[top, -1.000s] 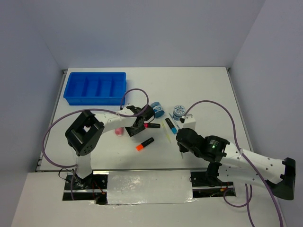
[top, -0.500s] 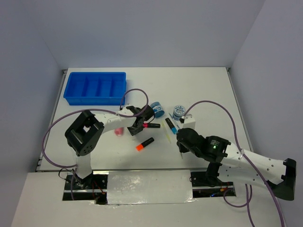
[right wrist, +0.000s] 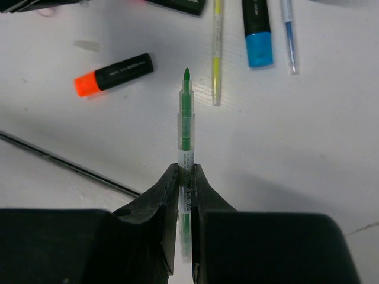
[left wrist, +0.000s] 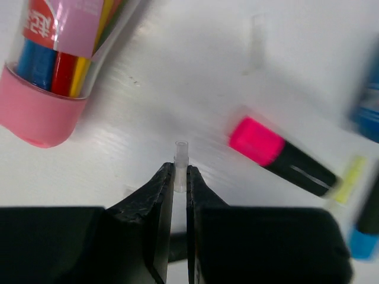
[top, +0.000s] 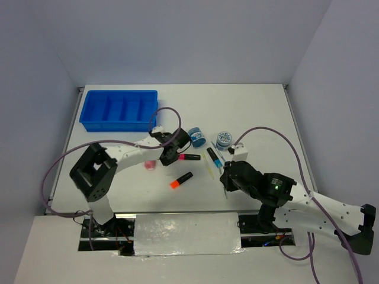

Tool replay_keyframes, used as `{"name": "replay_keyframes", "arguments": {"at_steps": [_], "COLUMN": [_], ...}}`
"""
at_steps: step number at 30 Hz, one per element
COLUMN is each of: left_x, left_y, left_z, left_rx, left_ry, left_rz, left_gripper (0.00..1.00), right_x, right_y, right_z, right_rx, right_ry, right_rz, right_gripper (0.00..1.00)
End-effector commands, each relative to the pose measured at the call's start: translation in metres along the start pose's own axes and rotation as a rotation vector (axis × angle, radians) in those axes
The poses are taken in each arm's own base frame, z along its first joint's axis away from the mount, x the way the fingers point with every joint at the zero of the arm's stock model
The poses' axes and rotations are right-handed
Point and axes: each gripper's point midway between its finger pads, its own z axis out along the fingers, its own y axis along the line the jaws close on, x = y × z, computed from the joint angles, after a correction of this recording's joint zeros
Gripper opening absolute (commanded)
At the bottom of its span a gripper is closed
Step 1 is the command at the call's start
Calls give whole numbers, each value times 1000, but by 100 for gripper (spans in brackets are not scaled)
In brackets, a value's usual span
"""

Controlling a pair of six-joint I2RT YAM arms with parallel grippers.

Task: Sort the stationery into containers
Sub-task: Close the pen cap on the pen.

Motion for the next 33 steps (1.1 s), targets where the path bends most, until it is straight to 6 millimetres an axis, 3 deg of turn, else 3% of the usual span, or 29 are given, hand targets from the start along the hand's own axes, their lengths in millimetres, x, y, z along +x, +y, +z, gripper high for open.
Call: {"name": "replay_keyframes", "arguments": {"at_steps": [1,4,5,6,7,8,9,10,13,16,23,33], "left_x": [-40,-52,-61,-56,-56,-67,-61,-58,-69,-63,-51,-41], "left_y": [-31,-37,-48,-47,-50,-61,-55,-58,-56,-51,-48,-49], "left_z": [-53,-90,-113,-118,-129,-160,-162,-173,-233,-266,-297,-292], "left_rx": [204,330,433,471,522,657,695,766,1079,1273,1448,1450], "left_ry": [-125,-189,-215,-216,-224,-257,-260,-249,-310,-322,-301,-266], "left_rz": [-18,-6,-27,-9,20,-18,12,18,-29,-26,27,57], "left_gripper": [0,0,0,0,0,0,0,0,0,0,0,0], "right_x": [-21,-34,-31,-44,-41,-38,-51,-47,-53,-56,-67,-74], "right_y": [19,39,53,68,75,87,100,104,116,123,145,144], "right_z": [-8,-18,-23,-32,-31,-36,-45,-44,-46,-43,-48,-45], "right_rx": [-100,-236,-322,-409,-453,-532,-611,-638,-708,-730,-802,-758], "right_ry": [-77,-142,-129,-183,-187,-177,-230,-229,-260,-272,-295,-312], "right_rz": [39,51,49,72,82,83,116,125,164,189,138,115], "right_gripper": [0,0,0,0,0,0,0,0,0,0,0,0]}}
